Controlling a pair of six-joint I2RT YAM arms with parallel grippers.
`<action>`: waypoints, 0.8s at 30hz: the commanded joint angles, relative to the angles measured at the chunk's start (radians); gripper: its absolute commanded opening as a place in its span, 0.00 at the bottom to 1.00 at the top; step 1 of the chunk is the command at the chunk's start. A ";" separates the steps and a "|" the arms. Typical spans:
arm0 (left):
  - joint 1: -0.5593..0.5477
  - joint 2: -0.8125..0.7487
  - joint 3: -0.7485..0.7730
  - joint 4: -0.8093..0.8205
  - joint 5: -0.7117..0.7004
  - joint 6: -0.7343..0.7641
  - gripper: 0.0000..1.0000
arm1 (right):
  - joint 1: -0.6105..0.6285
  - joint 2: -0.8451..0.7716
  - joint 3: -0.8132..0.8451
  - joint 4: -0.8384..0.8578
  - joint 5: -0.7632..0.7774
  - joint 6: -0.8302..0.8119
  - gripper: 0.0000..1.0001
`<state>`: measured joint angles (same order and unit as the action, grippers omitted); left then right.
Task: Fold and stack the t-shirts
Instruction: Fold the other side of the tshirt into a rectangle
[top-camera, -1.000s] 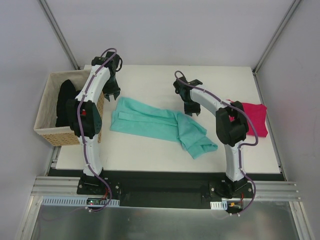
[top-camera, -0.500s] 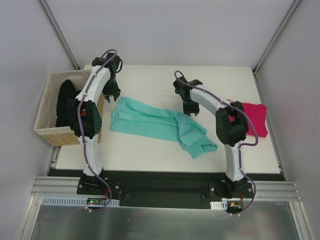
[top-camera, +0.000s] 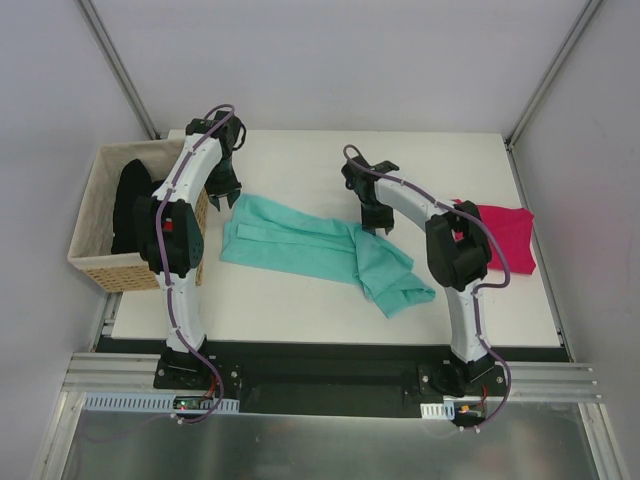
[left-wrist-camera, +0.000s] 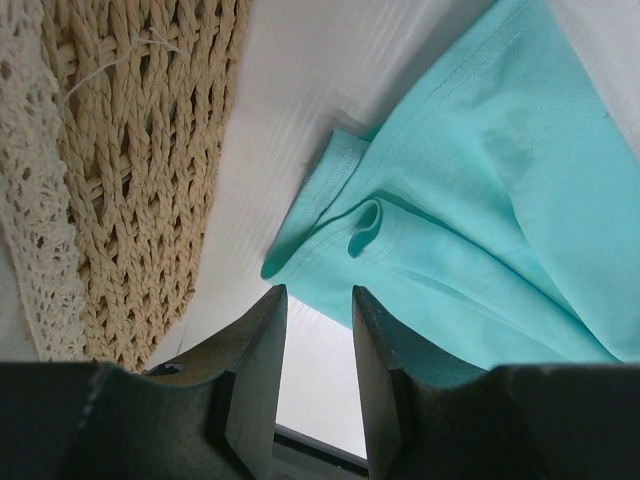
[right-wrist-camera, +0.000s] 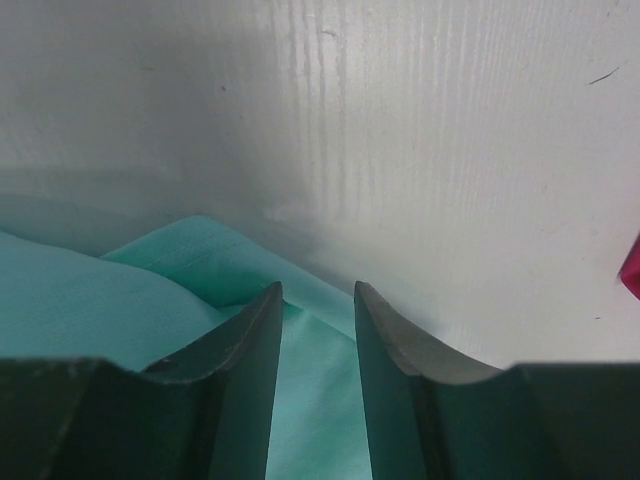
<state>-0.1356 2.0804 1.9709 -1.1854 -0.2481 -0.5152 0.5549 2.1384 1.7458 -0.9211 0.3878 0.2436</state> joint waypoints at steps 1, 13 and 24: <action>0.007 -0.026 -0.003 -0.023 -0.028 -0.019 0.32 | 0.016 0.006 0.061 -0.004 -0.021 -0.013 0.38; 0.007 -0.020 0.009 -0.022 -0.022 -0.022 0.32 | 0.033 0.018 0.077 -0.012 -0.049 -0.001 0.39; 0.007 -0.028 -0.024 -0.023 -0.042 -0.025 0.33 | 0.030 0.034 0.057 0.019 -0.064 -0.015 0.39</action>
<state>-0.1356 2.0804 1.9549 -1.1847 -0.2565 -0.5179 0.5846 2.1689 1.8027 -0.9104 0.3340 0.2417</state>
